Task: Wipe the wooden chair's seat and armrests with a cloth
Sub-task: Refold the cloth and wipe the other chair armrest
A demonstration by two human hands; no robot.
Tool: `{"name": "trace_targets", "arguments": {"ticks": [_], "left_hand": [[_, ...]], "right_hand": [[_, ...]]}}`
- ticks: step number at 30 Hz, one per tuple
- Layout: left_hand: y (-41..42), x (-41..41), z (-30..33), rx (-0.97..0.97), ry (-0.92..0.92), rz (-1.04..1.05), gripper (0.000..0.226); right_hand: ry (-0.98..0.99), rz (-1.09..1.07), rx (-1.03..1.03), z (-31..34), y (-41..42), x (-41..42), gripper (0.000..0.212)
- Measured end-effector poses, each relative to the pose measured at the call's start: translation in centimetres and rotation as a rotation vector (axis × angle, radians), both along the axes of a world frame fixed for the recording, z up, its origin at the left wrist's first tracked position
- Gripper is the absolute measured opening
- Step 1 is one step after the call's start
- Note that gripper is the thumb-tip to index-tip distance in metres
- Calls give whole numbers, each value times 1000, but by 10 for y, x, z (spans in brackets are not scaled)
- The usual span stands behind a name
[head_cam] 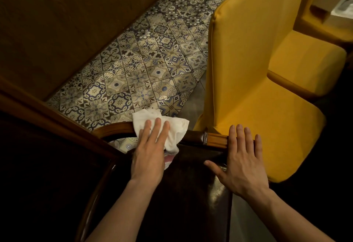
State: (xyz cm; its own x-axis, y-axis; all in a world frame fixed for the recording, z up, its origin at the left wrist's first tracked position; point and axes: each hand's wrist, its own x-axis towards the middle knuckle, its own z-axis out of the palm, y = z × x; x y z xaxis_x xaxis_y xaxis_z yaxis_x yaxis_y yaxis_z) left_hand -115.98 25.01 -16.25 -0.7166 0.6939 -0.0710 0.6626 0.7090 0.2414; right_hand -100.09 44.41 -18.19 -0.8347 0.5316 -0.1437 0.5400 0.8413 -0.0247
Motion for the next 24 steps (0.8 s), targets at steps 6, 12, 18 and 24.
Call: {"name": "trace_targets", "arguments": {"ticks": [6,12,18,24], "left_hand": [[5,5,-2,-18,-28,-91,89],[1,-1,8,14,-139,-117,89],[2,12,29,33,-186,-139,89],[15,12,65,24,-210,-161,72]], "right_hand": [[-62,-1,-35,6,1,-3,125],[-73,29,-101,15,8,1,122],[-65,38,-247,38,13,0,113],[141,182,-399,87,10,2,109]]}}
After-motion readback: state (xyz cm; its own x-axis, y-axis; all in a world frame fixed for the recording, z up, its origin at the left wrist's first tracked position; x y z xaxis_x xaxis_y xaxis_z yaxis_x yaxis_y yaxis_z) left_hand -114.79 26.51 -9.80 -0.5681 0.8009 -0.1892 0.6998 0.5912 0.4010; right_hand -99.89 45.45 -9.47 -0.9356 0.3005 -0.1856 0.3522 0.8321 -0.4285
